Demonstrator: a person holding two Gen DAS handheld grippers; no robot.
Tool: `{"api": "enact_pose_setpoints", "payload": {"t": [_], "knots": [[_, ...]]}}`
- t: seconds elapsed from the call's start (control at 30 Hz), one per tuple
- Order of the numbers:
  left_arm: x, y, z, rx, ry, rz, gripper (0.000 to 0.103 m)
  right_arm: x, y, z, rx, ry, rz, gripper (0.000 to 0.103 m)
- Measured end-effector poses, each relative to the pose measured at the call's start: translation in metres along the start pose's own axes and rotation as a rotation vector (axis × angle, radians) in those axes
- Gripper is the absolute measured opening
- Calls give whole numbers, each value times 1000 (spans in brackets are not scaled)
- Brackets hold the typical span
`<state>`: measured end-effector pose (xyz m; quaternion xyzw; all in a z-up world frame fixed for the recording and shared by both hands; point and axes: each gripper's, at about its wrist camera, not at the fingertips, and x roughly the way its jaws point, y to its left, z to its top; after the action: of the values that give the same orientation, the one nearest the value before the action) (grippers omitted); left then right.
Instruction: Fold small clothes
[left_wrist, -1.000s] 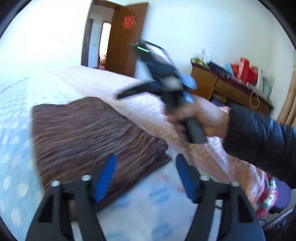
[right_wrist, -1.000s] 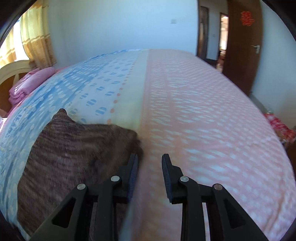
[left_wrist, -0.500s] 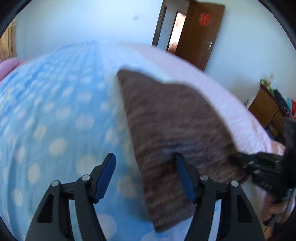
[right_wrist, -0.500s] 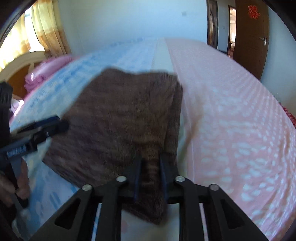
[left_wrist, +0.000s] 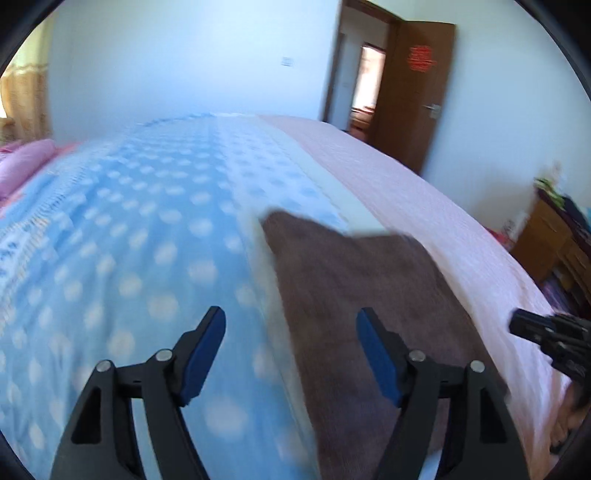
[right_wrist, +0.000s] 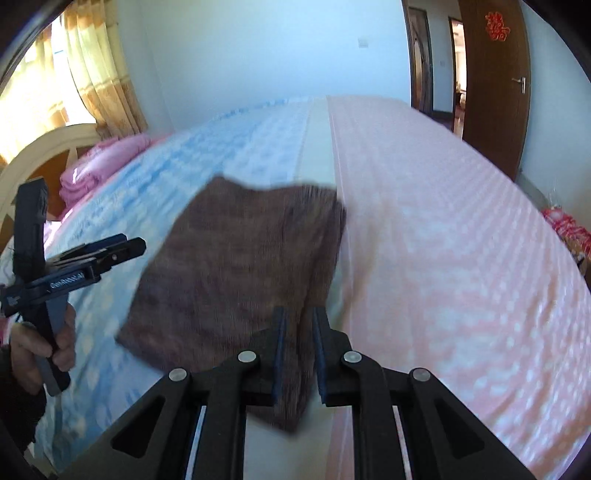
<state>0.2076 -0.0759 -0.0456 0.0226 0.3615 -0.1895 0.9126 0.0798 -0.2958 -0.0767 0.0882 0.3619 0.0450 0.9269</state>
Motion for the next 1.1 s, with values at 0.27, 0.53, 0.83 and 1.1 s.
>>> {"api": "enact_pose_setpoints", "payload": {"t": [0.27,0.53,0.83,1.1], "knots": [[91,1,10,-86,119,107,78,110,10,51,-67,62,-30,13],[93,4,5,-103,120,114,89,132,1,50,-78,45,-50,12],[63,-18,5,74,67,225,89,66,0,21,25,-24,-66,12],[19,-49,-33,150,71,214,99,44,22,-22,28,10,-96,15]]}}
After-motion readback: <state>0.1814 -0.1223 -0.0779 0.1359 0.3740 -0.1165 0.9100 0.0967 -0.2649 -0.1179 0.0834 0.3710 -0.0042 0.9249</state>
